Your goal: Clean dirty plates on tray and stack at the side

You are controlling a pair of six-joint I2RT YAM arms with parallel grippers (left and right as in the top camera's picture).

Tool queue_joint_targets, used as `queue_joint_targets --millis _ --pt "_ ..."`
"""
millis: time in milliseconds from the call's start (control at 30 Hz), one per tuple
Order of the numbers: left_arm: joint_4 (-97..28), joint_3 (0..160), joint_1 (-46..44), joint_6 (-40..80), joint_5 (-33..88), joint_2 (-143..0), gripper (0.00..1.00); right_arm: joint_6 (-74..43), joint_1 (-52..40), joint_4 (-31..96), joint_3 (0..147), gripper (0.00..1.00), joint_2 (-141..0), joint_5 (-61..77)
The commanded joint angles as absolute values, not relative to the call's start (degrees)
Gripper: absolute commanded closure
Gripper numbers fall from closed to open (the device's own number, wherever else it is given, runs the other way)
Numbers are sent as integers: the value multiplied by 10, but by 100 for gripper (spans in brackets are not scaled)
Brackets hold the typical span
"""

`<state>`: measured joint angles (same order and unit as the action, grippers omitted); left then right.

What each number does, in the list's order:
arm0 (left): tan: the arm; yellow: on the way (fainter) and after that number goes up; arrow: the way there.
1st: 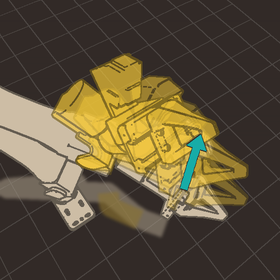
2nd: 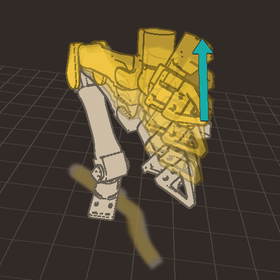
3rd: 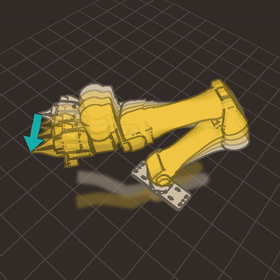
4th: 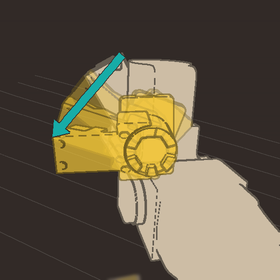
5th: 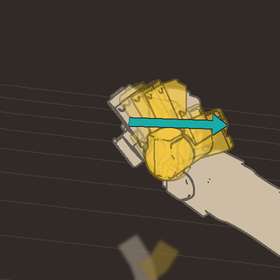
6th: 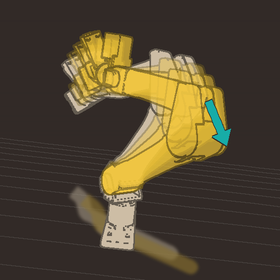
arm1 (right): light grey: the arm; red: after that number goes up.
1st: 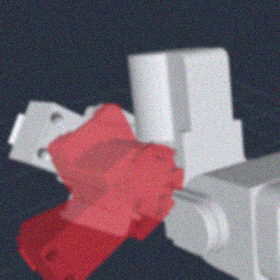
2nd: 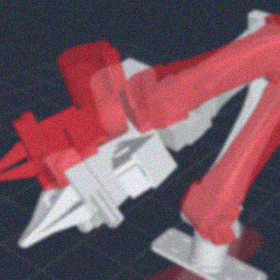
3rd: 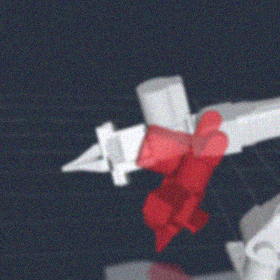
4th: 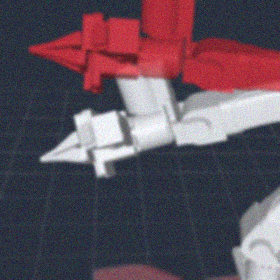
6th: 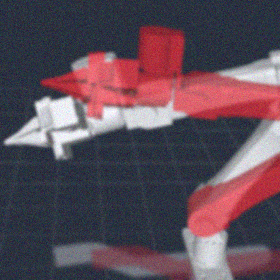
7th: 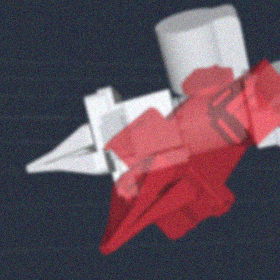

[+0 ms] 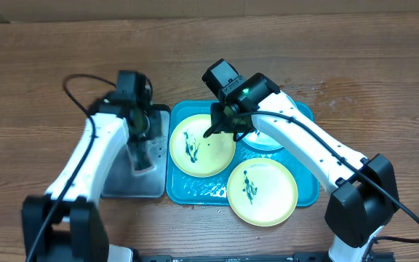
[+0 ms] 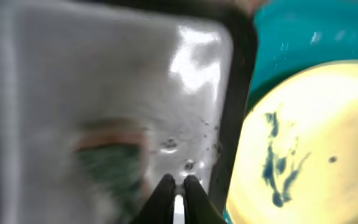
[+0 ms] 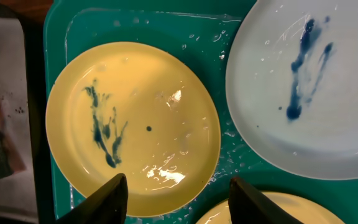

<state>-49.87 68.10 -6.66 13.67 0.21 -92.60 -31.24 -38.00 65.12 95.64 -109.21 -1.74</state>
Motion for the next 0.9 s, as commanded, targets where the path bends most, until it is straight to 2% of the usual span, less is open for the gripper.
queue_joint_targets --millis 0,267,867 --pt "-554 745 -63 170 -78 -894 89 -318 -376 644 937 49 -1072 -23" --pt "-648 762 -63 189 -117 -890 89 -357 -366 628 855 55 -1072 -23" --pt "-654 762 -63 192 -123 -890 86 -357 -366 424 710 54 -1074 53"
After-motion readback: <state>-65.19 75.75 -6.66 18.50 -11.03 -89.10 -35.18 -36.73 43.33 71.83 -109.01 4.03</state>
